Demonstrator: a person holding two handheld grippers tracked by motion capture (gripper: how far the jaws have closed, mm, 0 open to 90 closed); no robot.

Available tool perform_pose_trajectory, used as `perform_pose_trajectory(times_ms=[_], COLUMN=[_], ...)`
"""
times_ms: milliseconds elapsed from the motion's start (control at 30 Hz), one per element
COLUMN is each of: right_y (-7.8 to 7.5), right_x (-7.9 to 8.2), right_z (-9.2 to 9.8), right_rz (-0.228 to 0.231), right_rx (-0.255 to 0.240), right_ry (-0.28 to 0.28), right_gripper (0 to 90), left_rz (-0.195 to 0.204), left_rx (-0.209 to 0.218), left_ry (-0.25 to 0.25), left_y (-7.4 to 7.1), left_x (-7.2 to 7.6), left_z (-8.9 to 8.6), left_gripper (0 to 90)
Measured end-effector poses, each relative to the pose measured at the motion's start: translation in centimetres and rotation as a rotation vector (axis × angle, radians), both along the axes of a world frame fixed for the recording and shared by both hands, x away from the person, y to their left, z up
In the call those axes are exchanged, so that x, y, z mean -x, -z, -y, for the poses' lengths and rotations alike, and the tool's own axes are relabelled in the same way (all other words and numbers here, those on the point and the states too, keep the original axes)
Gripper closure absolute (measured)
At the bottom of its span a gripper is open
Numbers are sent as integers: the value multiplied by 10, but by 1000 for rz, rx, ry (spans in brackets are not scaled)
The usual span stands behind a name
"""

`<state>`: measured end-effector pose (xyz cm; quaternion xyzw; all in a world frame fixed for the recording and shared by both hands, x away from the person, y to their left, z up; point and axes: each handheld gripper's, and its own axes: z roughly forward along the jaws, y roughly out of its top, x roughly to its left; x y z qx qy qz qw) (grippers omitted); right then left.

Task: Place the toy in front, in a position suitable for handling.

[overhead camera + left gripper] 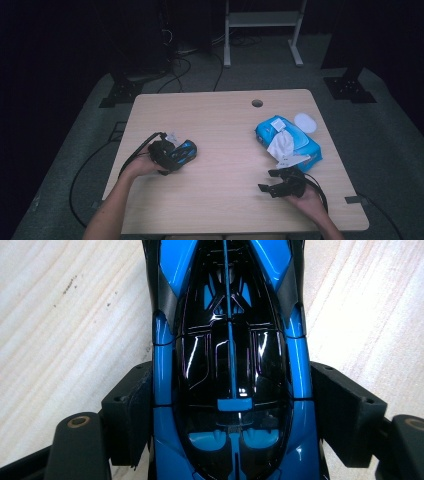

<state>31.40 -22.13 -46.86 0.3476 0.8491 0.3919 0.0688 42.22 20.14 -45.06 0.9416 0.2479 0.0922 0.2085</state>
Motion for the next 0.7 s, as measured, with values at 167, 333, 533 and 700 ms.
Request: perform_pose_trajectory(times_ms=[167,333,533,700], right_y=[-1,-1,-2,-2], right_x=[1,1,1,1], right_z=[2,2,2,3], right_rz=[2,6,8,11], right_rx=[-4,-4,-4,-7], right_ry=[6,7,7,8], right_gripper=[268,268,268,267], left_rz=[-1,1,9,12], left_rx=[2,21,37,47], left_ry=[-2,-5,-5,-6], left_y=[0,0,-3,-4], left_x=[0,0,0,1], left_z=[-1,-2,-4,-5], left_gripper=[252,252,254,254])
